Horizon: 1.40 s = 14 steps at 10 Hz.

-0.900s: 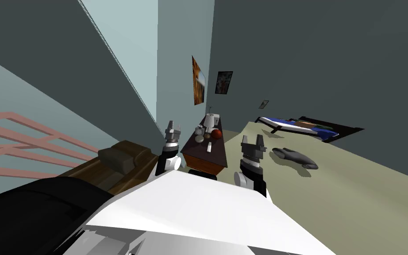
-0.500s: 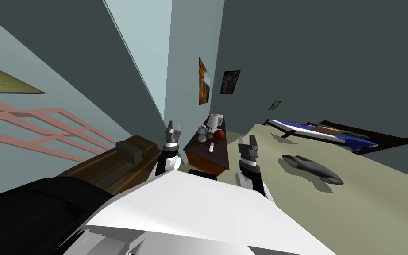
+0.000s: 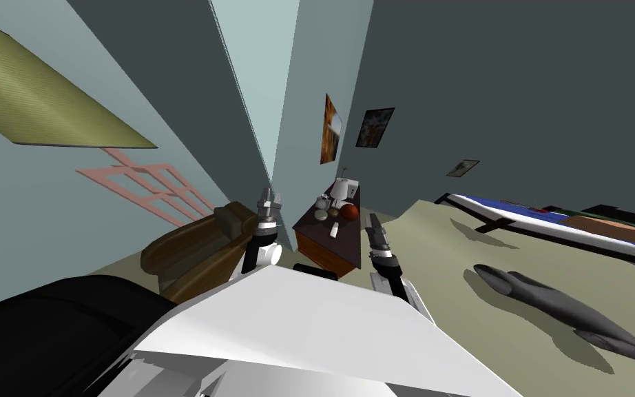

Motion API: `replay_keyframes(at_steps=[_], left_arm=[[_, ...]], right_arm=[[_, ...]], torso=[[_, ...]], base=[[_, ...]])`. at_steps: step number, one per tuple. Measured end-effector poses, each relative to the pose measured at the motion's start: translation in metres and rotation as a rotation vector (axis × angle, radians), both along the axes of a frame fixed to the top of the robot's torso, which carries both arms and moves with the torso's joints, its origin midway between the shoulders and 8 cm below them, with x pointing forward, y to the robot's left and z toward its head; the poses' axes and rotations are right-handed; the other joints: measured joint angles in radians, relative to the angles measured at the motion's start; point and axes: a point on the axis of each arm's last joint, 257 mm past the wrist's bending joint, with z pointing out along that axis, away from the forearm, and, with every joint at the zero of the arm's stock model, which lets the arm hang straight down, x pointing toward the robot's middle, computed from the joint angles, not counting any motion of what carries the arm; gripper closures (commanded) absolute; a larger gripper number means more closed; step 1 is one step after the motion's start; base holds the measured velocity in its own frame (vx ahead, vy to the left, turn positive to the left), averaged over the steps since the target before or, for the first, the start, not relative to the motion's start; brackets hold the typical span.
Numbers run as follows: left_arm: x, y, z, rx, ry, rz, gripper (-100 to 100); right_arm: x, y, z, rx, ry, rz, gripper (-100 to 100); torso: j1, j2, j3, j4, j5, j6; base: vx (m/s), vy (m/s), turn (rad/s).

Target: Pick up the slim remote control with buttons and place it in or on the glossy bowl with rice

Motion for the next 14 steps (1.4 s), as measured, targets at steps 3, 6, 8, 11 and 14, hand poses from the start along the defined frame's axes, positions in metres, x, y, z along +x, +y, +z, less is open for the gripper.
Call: replay_keyframes(at_steps=[3,6,8,11,14], left_arm=[[0.0,0.0,0.0,0.0,0.0,0.0,0],[0.0,0.0,0.0,0.0,0.0,0.0,0],[0.0,0.0,0.0,0.0,0.0,0.0,0],[0.0,0.0,0.0,0.0,0.0,0.0,0],[0.0,0.0,0.0,0.0,0.0,0.0,0]], right_arm=[[0.007,0.009,-0.038,-0.183,0.042,0.003,-100],[0.013,0.012,-0.07,-0.354,0.08,0.01,-100],[0.014,0.013,-0.097,-0.491,0.103,0.018,-100],[0.014,0.008,-0.141,-0.68,0.141,0.039,-100],[0.013,-0.001,-0.178,-0.843,0.169,0.06,-100]], torso=[[0.0,0.0,0.0,0.0,0.0,0.0],[0.001,-0.001,0.0,0.0,0.0,-0.001],[0.0,-0.001,0.0,0.0,0.0,0.0],[0.001,-0.002,-0.001,0.0,0.0,-0.001],[0.001,-0.003,-0.001,-0.001,0.0,0.001]], base=[[-0.041,-0.029,0.272],[-0.04,-0.021,0.291],[-0.031,-0.019,0.253],[-0.019,-0.013,0.228],[-0.014,-0.007,0.274]])
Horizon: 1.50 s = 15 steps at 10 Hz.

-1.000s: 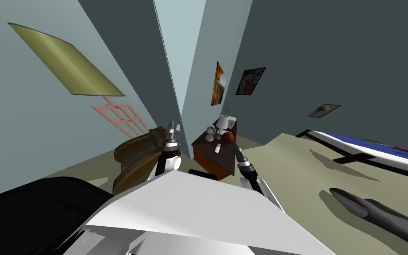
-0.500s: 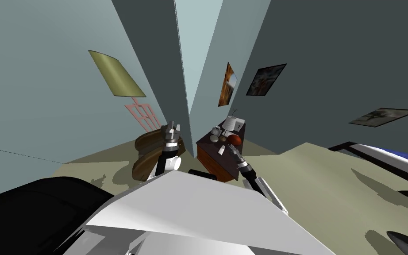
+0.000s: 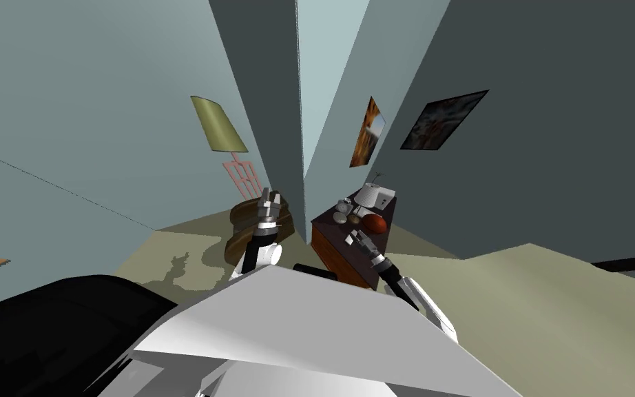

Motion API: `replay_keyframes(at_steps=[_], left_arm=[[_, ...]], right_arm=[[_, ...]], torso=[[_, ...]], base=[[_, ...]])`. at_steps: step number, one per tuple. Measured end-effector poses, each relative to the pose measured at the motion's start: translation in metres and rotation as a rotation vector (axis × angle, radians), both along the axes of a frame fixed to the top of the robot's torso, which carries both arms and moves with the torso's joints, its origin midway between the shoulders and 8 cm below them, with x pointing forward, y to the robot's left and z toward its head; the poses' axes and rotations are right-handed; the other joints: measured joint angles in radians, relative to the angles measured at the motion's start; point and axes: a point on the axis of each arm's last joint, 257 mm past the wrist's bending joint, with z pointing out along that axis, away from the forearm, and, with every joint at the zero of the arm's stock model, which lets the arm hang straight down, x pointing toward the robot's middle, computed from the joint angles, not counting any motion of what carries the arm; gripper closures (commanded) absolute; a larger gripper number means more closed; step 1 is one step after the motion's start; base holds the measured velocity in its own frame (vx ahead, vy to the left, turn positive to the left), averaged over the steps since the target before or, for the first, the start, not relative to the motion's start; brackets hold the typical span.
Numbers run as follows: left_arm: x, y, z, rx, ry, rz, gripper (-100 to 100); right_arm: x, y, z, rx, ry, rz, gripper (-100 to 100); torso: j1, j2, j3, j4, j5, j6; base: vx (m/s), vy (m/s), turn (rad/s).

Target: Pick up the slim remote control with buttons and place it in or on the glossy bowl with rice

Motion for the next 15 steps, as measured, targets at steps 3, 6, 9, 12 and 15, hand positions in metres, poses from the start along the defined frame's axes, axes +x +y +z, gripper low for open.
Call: replay_keyframes(at_steps=[3,6,9,12,15], left_arm=[[0.0,0.0,0.0,0.0,0.0,0.0,0],[0.0,0.0,0.0,0.0,0.0,0.0,0],[0.0,0.0,0.0,0.0,0.0,0.0,0],[0.0,0.0,0.0,0.0,0.0,0.0,0],[0.0,0.0,0.0,0.0,0.0,0.0,0]], right_arm=[[-0.007,-0.009,-0.043,-0.187,0.041,0.037,-100],[-0.014,-0.025,-0.08,-0.35,0.069,0.077,-100],[-0.031,-0.051,-0.121,-0.53,0.116,0.132,-100],[-0.049,-0.074,-0.154,-0.682,0.149,0.188,-100],[-0.072,-0.106,-0.192,-0.842,0.198,0.258,-100]], torso=[[0.0,0.0,0.0,0.0,0.0,-0.001],[0.0,-0.001,-0.001,0.0,0.0,0.0],[0.0,-0.002,-0.001,0.0,0.0,0.0],[-0.001,-0.002,-0.001,0.0,0.0,0.001],[-0.001,-0.002,-0.001,0.0,0.0,0.0]], base=[[-0.007,-0.011,0.237],[0.0,-0.012,0.279],[0.005,-0.014,0.235],[0.009,-0.016,0.253],[0.012,-0.02,0.236]])
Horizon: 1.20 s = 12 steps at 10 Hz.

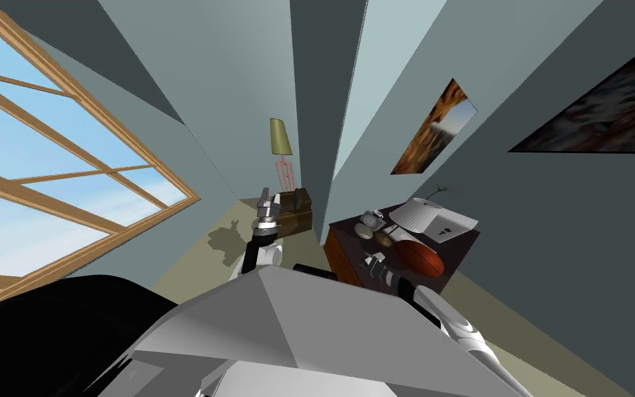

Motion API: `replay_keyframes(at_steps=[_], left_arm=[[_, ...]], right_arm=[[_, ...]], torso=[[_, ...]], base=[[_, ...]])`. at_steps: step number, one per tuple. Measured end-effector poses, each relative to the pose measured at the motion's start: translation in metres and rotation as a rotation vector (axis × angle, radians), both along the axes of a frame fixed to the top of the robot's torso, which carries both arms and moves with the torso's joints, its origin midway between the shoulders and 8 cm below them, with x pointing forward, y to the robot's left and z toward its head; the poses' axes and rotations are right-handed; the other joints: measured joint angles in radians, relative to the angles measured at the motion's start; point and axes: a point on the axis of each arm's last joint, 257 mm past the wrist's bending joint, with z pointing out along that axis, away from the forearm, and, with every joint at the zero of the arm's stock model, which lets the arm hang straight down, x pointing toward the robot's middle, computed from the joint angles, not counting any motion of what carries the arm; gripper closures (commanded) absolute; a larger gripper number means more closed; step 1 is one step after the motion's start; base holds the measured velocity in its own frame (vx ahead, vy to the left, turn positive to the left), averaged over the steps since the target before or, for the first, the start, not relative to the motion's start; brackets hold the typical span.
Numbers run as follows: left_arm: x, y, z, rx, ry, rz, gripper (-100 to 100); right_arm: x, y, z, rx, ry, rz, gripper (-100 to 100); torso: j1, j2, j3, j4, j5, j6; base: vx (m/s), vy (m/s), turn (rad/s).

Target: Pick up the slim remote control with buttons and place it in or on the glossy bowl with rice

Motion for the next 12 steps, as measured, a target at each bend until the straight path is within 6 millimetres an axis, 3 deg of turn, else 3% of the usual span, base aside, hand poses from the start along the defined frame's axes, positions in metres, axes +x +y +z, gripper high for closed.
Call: replay_keyframes(at_steps=[4,10,12], left_arm=[[0.0,0.0,0.0,0.0,0.0,0.0,0],[0.0,0.0,0.0,0.0,0.0,0.0,0],[0.0,0.0,0.0,0.0,0.0,0.0,0]], right_arm=[[-0.032,-0.032,-0.036,-0.185,0.065,0.096,-100],[-0.086,-0.1,-0.079,-0.42,0.187,0.233,-100],[-0.114,-0.124,-0.089,-0.502,0.235,0.297,-100]], torso=[[0.001,0.0,0.0,0.0,0.0,0.001],[0.0,-0.001,-0.001,0.0,0.0,0.001],[0.0,-0.001,-0.001,0.0,0.0,0.002]], base=[[0.015,-0.015,0.207],[0.019,-0.019,0.231],[0.029,-0.027,0.151]])
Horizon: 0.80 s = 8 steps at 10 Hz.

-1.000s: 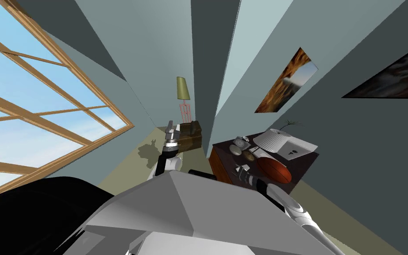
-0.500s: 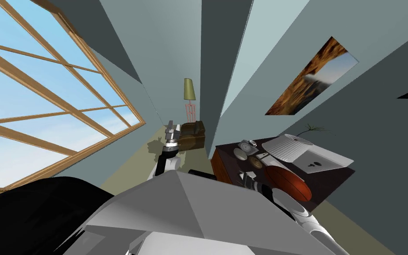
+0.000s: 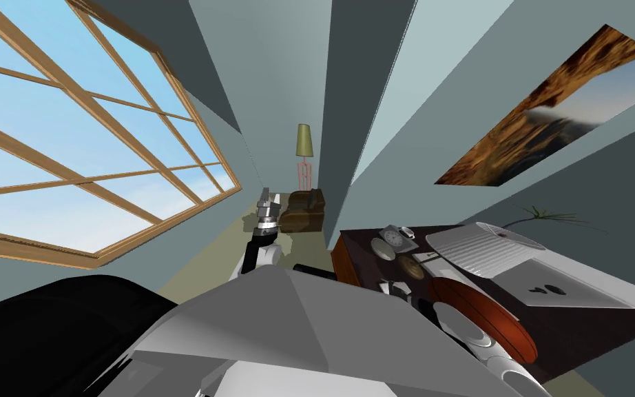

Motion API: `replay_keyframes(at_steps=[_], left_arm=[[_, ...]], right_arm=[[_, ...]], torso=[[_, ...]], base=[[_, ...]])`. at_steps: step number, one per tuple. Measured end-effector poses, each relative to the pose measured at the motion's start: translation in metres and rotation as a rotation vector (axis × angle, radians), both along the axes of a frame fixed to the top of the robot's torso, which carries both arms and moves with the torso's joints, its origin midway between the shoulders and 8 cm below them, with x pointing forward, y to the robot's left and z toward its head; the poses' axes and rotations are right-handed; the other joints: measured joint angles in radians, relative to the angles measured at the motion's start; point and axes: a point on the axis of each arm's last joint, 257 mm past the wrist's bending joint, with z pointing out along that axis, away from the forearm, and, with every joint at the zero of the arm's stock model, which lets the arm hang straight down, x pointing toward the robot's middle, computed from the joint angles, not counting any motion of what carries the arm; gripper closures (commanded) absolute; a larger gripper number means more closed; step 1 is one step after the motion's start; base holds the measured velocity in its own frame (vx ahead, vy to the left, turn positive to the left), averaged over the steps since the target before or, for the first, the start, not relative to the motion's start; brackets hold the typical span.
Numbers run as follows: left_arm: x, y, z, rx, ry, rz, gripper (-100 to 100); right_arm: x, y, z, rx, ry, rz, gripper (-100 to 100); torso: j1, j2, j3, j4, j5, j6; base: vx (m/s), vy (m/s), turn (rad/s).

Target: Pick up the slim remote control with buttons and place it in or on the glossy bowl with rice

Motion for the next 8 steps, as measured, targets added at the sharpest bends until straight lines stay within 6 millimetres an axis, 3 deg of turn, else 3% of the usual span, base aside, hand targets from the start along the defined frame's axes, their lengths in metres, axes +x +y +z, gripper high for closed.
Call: replay_keyframes(at_steps=[2,8], left_arm=[[0.0,0.0,0.0,0.0,0.0,0.0,0],[0.0,0.0,0.0,0.0,0.0,0.0,0]], right_arm=[[-0.016,-0.018,-0.008,-0.061,0.04,0.043,-100],[-0.1,-0.091,-0.027,-0.275,0.227,0.236,-100]], torso=[[0.0,0.0,0.0,0.0,0.0,0.0],[-0.001,-0.002,-0.001,-0.001,0.0,0.0]], base=[[0.028,-0.019,0.148],[0.056,-0.047,0.2]])
